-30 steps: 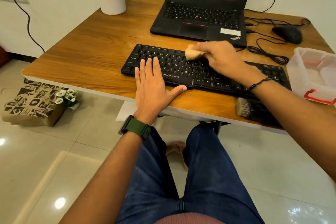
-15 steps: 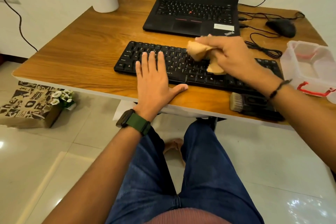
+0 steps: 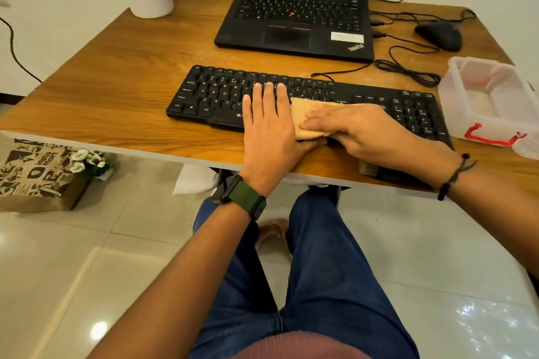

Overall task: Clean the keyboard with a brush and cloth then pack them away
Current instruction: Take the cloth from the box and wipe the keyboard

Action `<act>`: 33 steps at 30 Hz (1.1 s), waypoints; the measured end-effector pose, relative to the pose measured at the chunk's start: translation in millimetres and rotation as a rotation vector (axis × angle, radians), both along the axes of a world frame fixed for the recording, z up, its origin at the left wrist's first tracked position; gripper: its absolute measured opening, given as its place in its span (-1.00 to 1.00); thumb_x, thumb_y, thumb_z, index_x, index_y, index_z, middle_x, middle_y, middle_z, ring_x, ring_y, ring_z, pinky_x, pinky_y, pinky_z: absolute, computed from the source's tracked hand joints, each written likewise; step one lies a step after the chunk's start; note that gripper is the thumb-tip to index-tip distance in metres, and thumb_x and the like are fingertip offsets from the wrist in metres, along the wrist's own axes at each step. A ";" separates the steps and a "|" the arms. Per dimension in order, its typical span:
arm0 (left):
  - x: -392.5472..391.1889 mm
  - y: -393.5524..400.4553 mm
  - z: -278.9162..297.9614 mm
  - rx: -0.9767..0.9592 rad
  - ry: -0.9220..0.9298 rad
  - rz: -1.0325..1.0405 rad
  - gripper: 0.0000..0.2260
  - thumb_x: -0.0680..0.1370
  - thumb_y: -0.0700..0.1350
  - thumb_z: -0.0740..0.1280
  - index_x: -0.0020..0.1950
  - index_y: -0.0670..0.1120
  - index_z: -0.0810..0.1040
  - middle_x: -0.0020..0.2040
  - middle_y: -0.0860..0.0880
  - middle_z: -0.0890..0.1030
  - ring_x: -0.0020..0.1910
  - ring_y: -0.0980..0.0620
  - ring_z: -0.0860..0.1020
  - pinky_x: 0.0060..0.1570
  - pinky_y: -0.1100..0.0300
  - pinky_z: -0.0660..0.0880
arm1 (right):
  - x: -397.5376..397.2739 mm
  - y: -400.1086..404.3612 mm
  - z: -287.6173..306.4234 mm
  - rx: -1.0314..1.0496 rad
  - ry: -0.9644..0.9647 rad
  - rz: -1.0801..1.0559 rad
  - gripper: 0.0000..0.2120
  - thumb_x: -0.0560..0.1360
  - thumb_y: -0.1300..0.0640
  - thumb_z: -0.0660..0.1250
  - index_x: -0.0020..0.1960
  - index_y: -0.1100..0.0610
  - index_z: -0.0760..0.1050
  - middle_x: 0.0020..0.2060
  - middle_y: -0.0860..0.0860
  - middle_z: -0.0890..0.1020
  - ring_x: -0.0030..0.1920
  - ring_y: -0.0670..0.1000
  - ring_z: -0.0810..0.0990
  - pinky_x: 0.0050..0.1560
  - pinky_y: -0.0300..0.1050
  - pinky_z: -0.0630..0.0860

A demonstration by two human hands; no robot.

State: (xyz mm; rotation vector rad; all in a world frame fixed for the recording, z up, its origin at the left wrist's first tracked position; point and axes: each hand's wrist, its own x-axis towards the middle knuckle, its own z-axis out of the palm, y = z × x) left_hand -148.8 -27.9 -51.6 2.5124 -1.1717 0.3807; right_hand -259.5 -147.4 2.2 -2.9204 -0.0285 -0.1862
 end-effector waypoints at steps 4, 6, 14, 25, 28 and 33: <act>-4.4 -1.7 5.4 0.015 -0.010 0.000 -0.01 0.33 0.41 0.26 0.48 -0.26 0.08 0.47 -0.26 0.16 0.48 -0.23 0.04 0.42 -0.14 -0.09 | -2.2 -23.8 21.1 0.096 -0.112 -0.110 -0.58 0.49 0.38 0.22 0.30 0.11 0.44 0.23 0.11 0.54 0.26 0.07 0.47 0.26 -0.17 0.31; -9.3 -7.0 9.7 0.036 -0.016 -0.016 -0.02 0.34 0.42 0.22 0.49 -0.24 0.03 0.49 -0.25 0.11 0.49 -0.22 0.00 0.42 -0.13 -0.13 | 10.8 -46.7 30.0 0.105 -0.213 -0.278 -0.58 0.51 0.37 0.18 0.32 0.08 0.43 0.24 0.09 0.53 0.27 0.06 0.47 0.23 -0.23 0.31; -20.8 -25.8 7.4 0.055 -0.006 -0.055 -0.01 0.34 0.43 0.20 0.50 -0.22 0.00 0.50 -0.23 0.07 0.50 -0.19 -0.03 0.43 -0.12 -0.14 | 36.9 -61.6 3.7 -0.090 0.034 -0.308 -0.58 0.54 0.30 0.16 0.36 0.04 0.39 0.28 0.11 0.50 0.26 0.15 0.46 0.24 -0.03 0.36; -23.3 -28.7 10.5 0.058 -0.008 -0.059 -0.02 0.36 0.40 0.24 0.50 -0.23 0.00 0.50 -0.22 0.08 0.49 -0.19 -0.01 0.43 -0.11 -0.12 | -17.7 -47.1 30.8 0.163 -0.071 -0.156 -0.59 0.50 0.36 0.22 0.29 0.06 0.46 0.16 -0.07 0.52 0.17 -0.08 0.48 0.11 -0.36 0.34; -24.0 -35.2 13.2 0.082 -0.009 -0.085 -0.05 0.39 0.40 0.20 0.50 -0.21 -0.04 0.52 -0.21 0.02 0.50 -0.17 -0.07 0.43 -0.10 -0.17 | 5.7 -72.9 39.6 0.147 -0.214 -0.409 -0.61 0.54 0.33 0.17 0.31 0.05 0.45 0.24 0.06 0.53 0.24 0.04 0.47 0.17 -0.26 0.33; -21.7 -43.1 13.9 0.089 -0.026 -0.097 -0.06 0.38 0.41 0.19 0.50 -0.19 -0.02 0.51 -0.19 0.05 0.50 -0.15 -0.05 0.43 -0.10 -0.16 | 30.0 -82.5 14.9 -0.067 0.046 -0.440 -0.60 0.57 0.25 0.14 0.35 -0.02 0.40 0.28 0.10 0.51 0.25 0.13 0.45 0.19 -0.09 0.36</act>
